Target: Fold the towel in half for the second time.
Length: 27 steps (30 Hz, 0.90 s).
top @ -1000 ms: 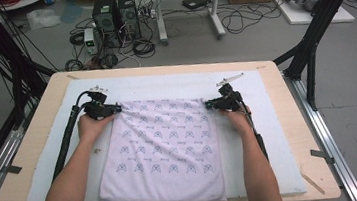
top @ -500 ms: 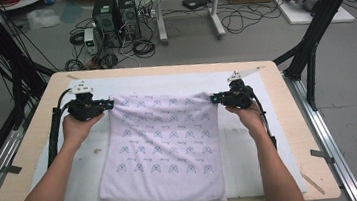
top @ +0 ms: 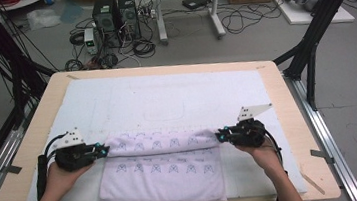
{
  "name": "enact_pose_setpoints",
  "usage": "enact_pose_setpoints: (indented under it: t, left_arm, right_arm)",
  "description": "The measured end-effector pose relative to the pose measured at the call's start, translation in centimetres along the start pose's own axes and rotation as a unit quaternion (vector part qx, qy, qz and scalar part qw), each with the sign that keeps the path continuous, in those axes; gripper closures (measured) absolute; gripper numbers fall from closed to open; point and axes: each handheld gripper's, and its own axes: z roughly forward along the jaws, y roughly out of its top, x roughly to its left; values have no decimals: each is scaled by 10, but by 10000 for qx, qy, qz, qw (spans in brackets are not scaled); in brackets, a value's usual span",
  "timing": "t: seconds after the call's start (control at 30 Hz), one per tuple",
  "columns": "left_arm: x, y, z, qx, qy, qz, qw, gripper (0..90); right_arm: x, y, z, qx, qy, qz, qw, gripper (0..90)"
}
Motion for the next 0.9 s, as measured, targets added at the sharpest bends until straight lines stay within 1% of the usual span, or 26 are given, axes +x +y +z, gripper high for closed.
enact_pose_setpoints:
  t: [0.03,0.07,0.1,0.13,0.2,0.27,0.33,0.37,0.47,0.5,0.53,0.57,0.6,0.63,0.67,0.7,0.73,0.77,0.83,0.87,0.9]
  left_arm:
    - [0,-3,-1,96,17,32,9999,785]
    - [0,-4,-2,163,13,-1,9999,747]
    - [0,-5,-3,191,10,-40,9998,687]
    - [1,-4,-5,198,25,-45,9998,618]
    - [2,1,-8,131,47,-68,9999,514]
    - [2,8,-9,4,27,-78,10000,464]
    - [3,16,-7,-48,-32,-74,10000,430]
    - [3,20,-4,-43,-55,-64,10000,420]
    - [3,26,7,12,-114,-49,9999,407]
    - [3,26,11,65,-152,-13,9999,415]
    - [3,26,15,120,-232,4,9997,480]
    - [3,25,19,213,-309,72,9993,601]
    - [1,24,21,274,-354,103,9989,707]
    - [0,23,22,297,-353,136,9988,810]
    - [-1,21,22,265,-380,138,9988,829]
    - [-1,20,19,238,-385,148,9989,836]
    - [-2,20,15,170,-334,132,9992,838]
    - [-3,20,10,103,-343,117,9993,839]
    - [-6,23,-2,-41,-312,145,9994,841]
    - [-8,24,-7,-89,-302,185,9993,842]
    - [-11,25,-13,-136,-289,219,9992,842]
  right_arm:
    - [1,-3,0,54,0,2,10000,715]
    - [2,-5,-1,85,-32,-6,10000,671]
    - [2,-6,-4,102,-59,19,9999,619]
    - [2,-6,-7,17,-116,66,9999,575]
    - [1,-2,-14,-106,-215,97,9997,535]
    - [0,4,-16,-165,-250,61,9995,479]
    - [0,9,-10,-139,-197,-12,9997,455]
    - [0,10,-5,-59,-208,-41,9998,437]
    - [-1,10,11,190,-133,-131,9996,418]
    - [-2,10,16,255,-99,-103,9996,416]
    - [-3,9,20,268,-27,-55,9996,424]
    - [-3,9,23,289,63,-12,9996,477]
    - [-3,8,25,319,174,-35,9993,588]
    - [-1,7,26,372,281,-86,9989,684]
    - [1,6,27,427,346,-136,9984,772]
    - [3,6,28,524,436,-182,9975,801]
    - [6,7,27,538,383,-237,9975,806]
    - [9,9,24,480,285,-316,9979,814]
    - [14,13,13,207,310,-378,9986,822]
    - [18,16,7,89,265,-422,9987,822]
    - [21,18,1,28,269,-462,9986,822]
